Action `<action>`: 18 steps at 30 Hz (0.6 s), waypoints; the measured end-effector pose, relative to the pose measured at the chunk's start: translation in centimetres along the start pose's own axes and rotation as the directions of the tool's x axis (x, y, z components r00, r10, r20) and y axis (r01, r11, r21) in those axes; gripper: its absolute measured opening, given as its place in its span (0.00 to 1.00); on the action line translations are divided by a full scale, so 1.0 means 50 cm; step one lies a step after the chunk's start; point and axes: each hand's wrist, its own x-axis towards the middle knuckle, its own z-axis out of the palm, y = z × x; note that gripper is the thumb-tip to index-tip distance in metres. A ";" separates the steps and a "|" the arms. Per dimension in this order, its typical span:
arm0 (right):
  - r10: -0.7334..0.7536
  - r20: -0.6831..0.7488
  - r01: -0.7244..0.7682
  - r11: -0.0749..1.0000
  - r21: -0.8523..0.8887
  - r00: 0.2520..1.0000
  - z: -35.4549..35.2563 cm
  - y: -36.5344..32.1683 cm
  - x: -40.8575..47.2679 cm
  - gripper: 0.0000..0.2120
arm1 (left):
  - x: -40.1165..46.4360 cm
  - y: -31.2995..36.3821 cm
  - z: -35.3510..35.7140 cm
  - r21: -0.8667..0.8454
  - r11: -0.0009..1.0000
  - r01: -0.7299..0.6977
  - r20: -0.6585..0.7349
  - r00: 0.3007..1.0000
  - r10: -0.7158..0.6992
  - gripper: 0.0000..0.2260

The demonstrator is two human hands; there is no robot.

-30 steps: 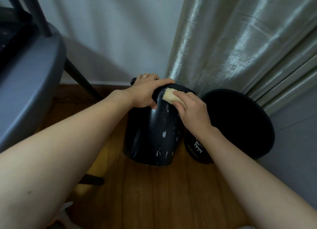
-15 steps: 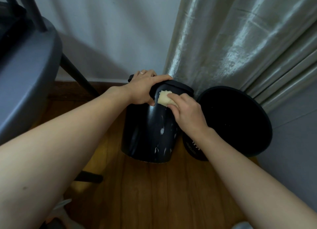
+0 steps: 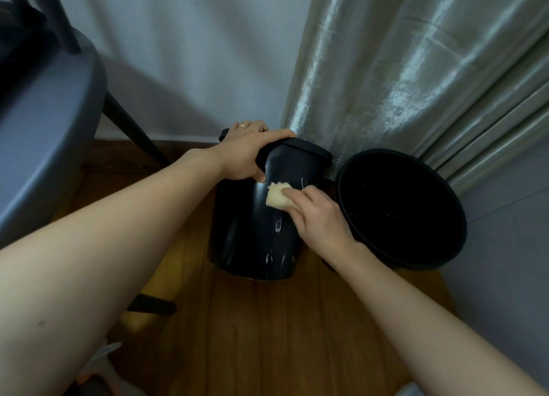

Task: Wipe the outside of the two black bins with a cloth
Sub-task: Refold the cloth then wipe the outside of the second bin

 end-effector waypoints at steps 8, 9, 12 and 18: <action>-0.277 0.237 0.282 0.959 0.014 0.931 0.033 -0.014 -0.090 0.11 | 0.005 -0.008 0.007 -0.003 1.000 0.005 -0.009 1.000 -0.005 0.44; -0.306 0.270 0.313 0.950 0.016 0.913 0.035 -0.016 -0.097 0.11 | 0.004 -0.007 0.006 -0.004 1.000 0.006 -0.006 1.000 -0.006 0.44; -0.239 0.215 0.243 0.970 0.008 0.947 0.030 -0.017 -0.081 0.11 | 0.004 -0.004 0.005 -0.005 1.000 0.011 -0.005 1.000 -0.011 0.44; -0.099 0.097 0.098 0.995 0.019 0.990 0.023 -0.017 -0.069 0.11 | 0.001 -0.003 0.003 -0.008 1.000 0.011 -0.006 1.000 -0.011 0.44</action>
